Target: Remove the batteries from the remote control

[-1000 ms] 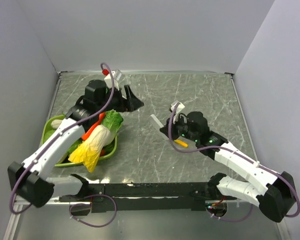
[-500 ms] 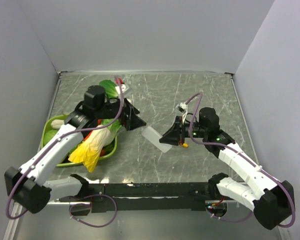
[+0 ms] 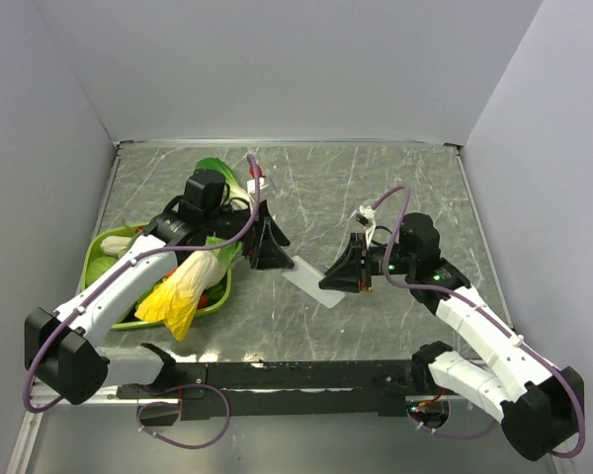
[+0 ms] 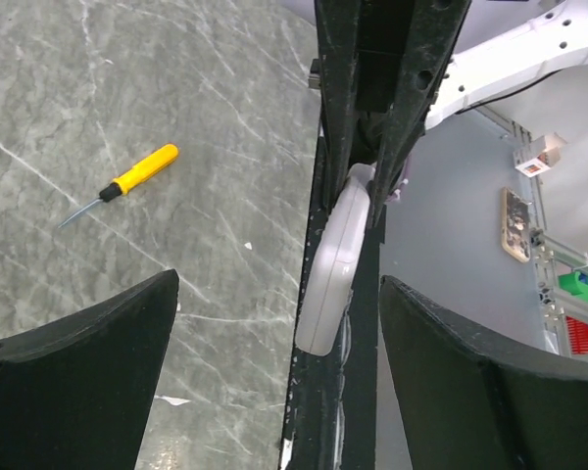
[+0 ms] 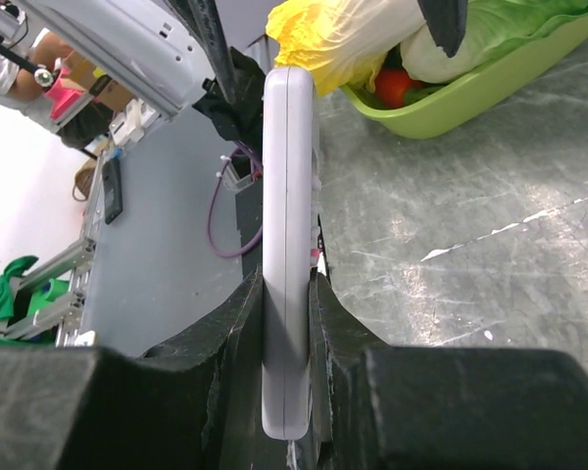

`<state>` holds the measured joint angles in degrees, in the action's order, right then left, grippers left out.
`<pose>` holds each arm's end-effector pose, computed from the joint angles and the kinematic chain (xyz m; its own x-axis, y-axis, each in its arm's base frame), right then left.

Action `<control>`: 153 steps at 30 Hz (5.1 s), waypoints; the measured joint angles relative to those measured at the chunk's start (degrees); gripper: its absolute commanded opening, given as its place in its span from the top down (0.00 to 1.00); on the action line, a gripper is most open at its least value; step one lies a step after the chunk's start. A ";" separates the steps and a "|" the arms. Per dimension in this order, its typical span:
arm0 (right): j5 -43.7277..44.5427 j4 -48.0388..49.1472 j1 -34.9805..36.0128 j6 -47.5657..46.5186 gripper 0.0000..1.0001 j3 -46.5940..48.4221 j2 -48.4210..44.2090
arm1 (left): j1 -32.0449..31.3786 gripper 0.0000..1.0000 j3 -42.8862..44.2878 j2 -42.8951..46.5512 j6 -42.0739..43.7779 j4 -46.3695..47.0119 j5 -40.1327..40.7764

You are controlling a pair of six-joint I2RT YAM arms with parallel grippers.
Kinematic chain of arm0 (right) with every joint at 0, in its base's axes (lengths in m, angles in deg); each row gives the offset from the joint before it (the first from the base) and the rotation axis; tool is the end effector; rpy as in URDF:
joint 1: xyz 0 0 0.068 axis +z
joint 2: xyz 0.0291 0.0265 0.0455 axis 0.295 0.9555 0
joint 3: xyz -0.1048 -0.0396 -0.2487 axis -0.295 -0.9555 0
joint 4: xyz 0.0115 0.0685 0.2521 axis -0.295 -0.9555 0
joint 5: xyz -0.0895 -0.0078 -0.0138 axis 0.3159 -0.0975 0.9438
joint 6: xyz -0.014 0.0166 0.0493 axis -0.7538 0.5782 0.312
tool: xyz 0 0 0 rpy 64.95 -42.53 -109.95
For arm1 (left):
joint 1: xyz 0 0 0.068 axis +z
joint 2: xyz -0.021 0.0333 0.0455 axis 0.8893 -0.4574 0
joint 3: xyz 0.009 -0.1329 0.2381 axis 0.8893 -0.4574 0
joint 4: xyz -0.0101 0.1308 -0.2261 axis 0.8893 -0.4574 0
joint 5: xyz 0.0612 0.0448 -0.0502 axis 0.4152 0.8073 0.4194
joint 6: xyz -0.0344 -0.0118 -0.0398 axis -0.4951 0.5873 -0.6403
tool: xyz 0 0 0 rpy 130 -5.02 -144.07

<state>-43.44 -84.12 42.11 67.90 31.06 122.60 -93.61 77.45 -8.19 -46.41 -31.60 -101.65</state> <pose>0.1658 0.1121 0.3012 -0.5029 -0.0891 -0.8597 -0.8639 0.0825 0.4969 0.2210 -0.1665 0.3465 -0.5026 0.2241 -0.8350 0.8645 0.1222 -0.4875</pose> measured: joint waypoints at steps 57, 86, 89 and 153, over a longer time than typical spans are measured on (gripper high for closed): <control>4.59 49.92 -12.13 40.24 0.84 -13.75 11.82 | 2.36 0.89 -18.10 -0.24 -45.46 39.91 8.87; 0.02 55.76 -16.59 44.00 0.98 -16.20 10.23 | 5.31 0.11 -15.15 -2.27 -40.81 33.90 3.91; 0.02 56.33 -16.59 44.44 0.99 -16.31 10.43 | 3.93 0.12 -15.02 -2.89 -39.52 33.55 4.50; -8.11 57.72 -21.70 45.99 1.00 -18.88 8.44 | -2.12 0.83 -2.95 -7.93 -20.63 13.79 6.32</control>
<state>-51.55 -26.39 20.40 113.89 12.18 131.04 -95.73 74.50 -16.12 -67.04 -17.80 -95.34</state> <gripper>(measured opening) 0.287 0.265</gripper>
